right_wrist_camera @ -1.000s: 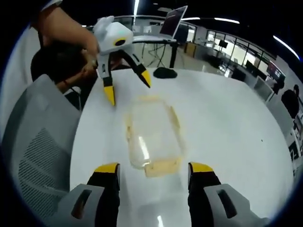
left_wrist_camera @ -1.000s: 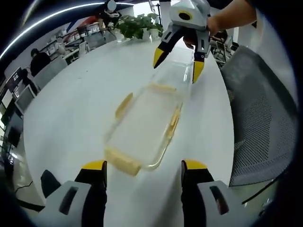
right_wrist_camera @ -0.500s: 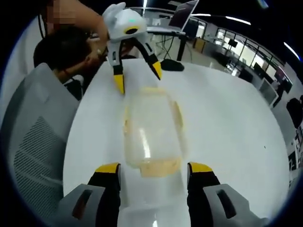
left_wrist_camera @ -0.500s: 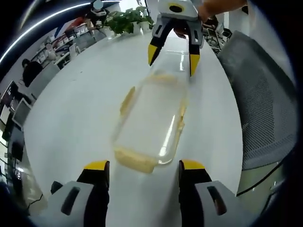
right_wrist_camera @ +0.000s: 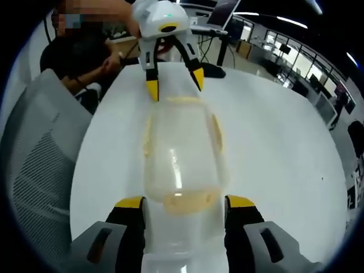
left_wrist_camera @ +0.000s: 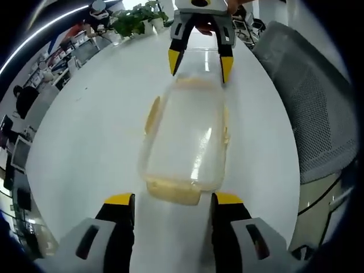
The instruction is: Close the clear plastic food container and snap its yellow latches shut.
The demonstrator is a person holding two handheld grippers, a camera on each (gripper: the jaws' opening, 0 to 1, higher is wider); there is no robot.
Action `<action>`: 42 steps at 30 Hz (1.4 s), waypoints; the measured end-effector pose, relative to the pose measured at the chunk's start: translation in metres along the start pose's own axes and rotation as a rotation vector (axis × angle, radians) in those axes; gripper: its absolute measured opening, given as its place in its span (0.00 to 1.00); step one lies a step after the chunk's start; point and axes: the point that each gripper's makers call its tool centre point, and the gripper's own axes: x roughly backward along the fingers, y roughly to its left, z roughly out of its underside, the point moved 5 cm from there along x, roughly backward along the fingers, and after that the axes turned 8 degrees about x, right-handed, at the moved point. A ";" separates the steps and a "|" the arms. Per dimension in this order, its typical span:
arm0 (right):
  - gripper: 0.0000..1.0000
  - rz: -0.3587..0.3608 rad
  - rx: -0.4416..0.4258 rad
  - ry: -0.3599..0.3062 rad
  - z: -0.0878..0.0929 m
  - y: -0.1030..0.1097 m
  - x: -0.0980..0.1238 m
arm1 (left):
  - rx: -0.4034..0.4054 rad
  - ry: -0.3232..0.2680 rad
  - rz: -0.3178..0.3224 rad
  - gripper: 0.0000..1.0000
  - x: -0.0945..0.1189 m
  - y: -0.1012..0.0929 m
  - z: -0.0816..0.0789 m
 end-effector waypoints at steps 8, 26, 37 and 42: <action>0.53 -0.007 0.003 0.010 -0.002 -0.006 -0.004 | -0.029 0.013 0.042 0.52 -0.003 0.005 -0.002; 0.50 -0.090 -0.003 0.047 0.000 -0.008 -0.007 | -0.092 0.070 0.182 0.47 -0.013 0.009 -0.010; 0.43 -0.092 0.108 0.126 0.004 -0.010 -0.011 | -0.078 0.076 0.220 0.40 -0.013 0.006 -0.009; 0.40 -0.117 0.001 0.133 0.007 -0.006 -0.015 | -0.085 0.084 0.222 0.40 -0.015 0.004 -0.011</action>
